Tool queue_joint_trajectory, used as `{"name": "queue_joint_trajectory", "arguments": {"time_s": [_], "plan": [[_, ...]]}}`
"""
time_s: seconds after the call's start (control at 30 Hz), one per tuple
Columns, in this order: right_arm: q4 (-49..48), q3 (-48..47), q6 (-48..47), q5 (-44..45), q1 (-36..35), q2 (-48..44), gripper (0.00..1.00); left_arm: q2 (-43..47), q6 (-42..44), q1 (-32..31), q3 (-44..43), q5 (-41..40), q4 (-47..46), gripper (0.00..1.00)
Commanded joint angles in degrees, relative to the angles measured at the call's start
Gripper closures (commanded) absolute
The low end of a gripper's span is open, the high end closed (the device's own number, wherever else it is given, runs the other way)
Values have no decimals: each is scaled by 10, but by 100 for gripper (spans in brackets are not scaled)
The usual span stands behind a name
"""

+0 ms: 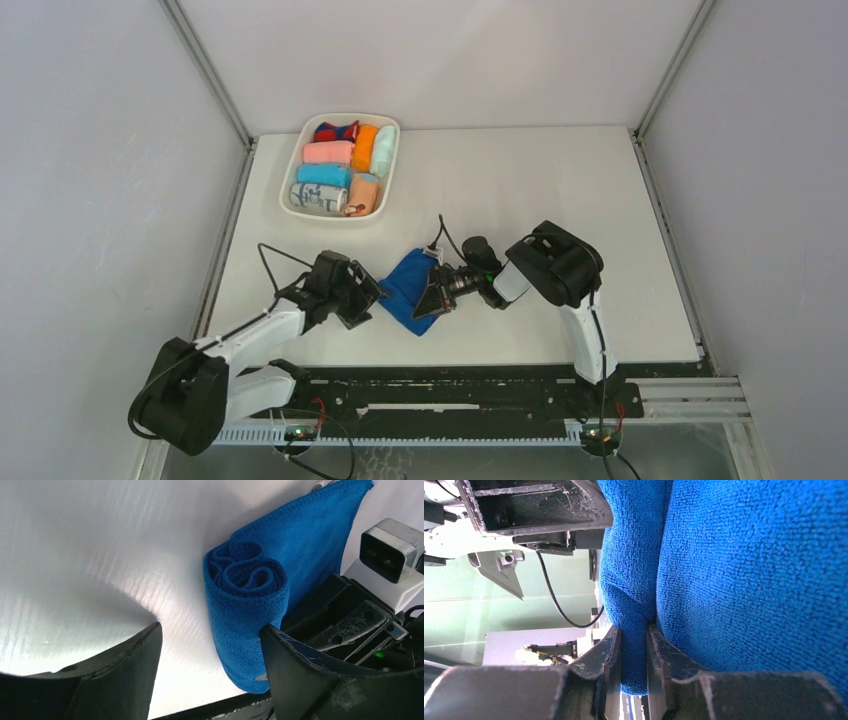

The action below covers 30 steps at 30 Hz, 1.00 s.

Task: Roll the towels
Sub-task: Roll the towel at the center of the board.

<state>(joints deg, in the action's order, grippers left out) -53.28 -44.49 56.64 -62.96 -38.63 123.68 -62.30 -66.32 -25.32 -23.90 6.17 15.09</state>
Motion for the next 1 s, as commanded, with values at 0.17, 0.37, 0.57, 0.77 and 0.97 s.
{"name": "queue_joint_trajectory", "arguments": {"time_s": [0.17, 0.37, 0.57, 0.77, 0.97], "plan": [[60, 13, -25, 37, 3, -6, 79, -100, 28, 1, -58, 2, -41, 31], [307, -8, -189, 103, -7, -132, 64, -126, 31, -1, -48, -4, -33, 36], [585, -75, -361, 315, -56, -285, 53, -141, 42, -8, -50, -11, -17, 36], [707, -134, -437, 589, -162, -349, 47, -156, 43, -20, -56, -10, -16, 36], [721, -172, -488, 775, -272, -332, 41, -160, 44, -20, -60, -10, -15, 36]]}}
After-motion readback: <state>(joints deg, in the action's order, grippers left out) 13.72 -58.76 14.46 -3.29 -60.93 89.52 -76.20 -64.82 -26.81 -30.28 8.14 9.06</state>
